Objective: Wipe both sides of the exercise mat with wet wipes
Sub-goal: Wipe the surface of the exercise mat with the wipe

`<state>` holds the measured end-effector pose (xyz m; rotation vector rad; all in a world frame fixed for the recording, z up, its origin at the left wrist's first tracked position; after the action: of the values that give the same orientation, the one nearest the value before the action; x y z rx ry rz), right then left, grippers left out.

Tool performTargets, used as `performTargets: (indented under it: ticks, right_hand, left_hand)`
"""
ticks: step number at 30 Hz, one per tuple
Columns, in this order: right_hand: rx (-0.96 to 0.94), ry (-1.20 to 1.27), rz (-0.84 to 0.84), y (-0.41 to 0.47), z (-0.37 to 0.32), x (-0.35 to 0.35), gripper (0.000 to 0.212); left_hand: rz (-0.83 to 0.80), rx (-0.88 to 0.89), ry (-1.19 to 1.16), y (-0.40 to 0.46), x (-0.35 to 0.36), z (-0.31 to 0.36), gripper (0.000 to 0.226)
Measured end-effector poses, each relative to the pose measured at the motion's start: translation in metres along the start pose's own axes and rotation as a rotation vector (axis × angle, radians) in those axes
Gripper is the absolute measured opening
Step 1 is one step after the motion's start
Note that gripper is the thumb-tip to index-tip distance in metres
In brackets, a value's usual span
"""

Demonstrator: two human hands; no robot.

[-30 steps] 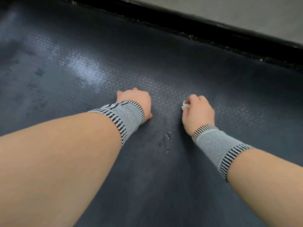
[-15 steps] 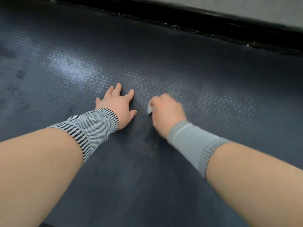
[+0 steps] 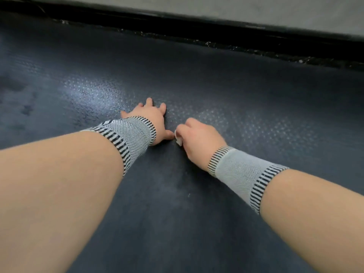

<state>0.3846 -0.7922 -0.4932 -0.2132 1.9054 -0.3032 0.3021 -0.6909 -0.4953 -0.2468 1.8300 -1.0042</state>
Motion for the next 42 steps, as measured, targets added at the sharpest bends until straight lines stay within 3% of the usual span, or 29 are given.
performTargets:
  ticks: [3,6,8,12,14,18,20,23,25,27,31,33,36,38,40,42]
  right_hand:
    - [0.26,-0.032,0.134,0.013,0.07,-0.029,0.02]
    - [0.6,0.119,0.298,0.013,0.114,-0.046,0.02]
    - [0.512,0.15,0.259,0.023,0.084,-0.036,0.018]
    - [0.076,0.014,0.067,0.019,0.026,-0.009,0.02]
    - [0.161,-0.049,0.133,0.022,0.06,-0.024,0.021]
    - [0.586,0.075,0.293,0.027,0.127,-0.056,0.02]
    - [0.51,0.085,0.26,0.042,0.098,-0.05,0.02]
    - [0.194,0.067,0.13,0.05,0.035,-0.025,0.018]
    - [0.063,0.009,0.069,0.046,0.028,-0.019,0.018]
    - [0.167,-0.026,0.139,0.049,0.062,-0.036,0.02]
    - [0.581,0.071,0.302,0.055,0.123,-0.069,0.022]
    - [0.525,0.105,0.285,0.067,0.098,-0.062,0.023]
    - [0.196,0.089,0.141,0.077,0.035,-0.037,0.018]
    - [0.067,0.03,0.082,0.075,0.029,-0.033,0.018]
    - [0.175,-0.009,0.167,0.074,0.067,-0.049,0.021]
    - [0.398,0.0,0.286,0.072,0.119,-0.072,0.02]
  left_hand:
    - [-0.013,0.009,-0.051,0.001,0.002,-0.001,0.099]
    - [-0.01,0.027,-0.092,0.003,0.008,-0.004,0.099]
    - [-0.005,0.037,-0.105,0.004,0.012,-0.003,0.099]
    - [0.003,0.047,-0.115,0.004,0.013,-0.002,0.099]
    - [-0.009,0.043,-0.104,0.003,0.012,-0.003,0.098]
    - [-0.036,0.02,-0.059,0.002,0.007,0.0,0.098]
    - [-0.051,0.009,-0.046,0.0,0.004,0.0,0.099]
    - [-0.055,0.008,-0.034,0.0,0.003,0.0,0.099]
    - [-0.051,0.013,-0.03,-0.001,0.003,0.001,0.098]
    - [-0.054,0.02,-0.032,-0.001,0.003,0.0,0.098]
    - [-0.076,0.026,-0.036,-0.001,0.002,0.0,0.098]
    - [-0.085,0.021,-0.037,-0.001,0.002,0.0,0.099]
    - [-0.089,0.012,-0.03,-0.001,0.001,0.001,0.099]
    - [-0.102,0.015,-0.04,-0.001,0.001,0.002,0.099]
    - [-0.116,0.02,-0.048,-0.001,0.002,0.001,0.098]
    - [-0.123,0.022,-0.055,-0.001,0.002,0.0,0.098]
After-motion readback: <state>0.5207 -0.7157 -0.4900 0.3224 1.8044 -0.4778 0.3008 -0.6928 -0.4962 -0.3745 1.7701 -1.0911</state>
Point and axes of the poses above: each hand's wrist, its own y-axis towards the middle knuckle, its own x-axis out of the palm, z = x × y, the point moved 5 cm from there along y, towards the middle knuckle, and after that the axes turned 9 degrees about -z, right-handed, at the moved point
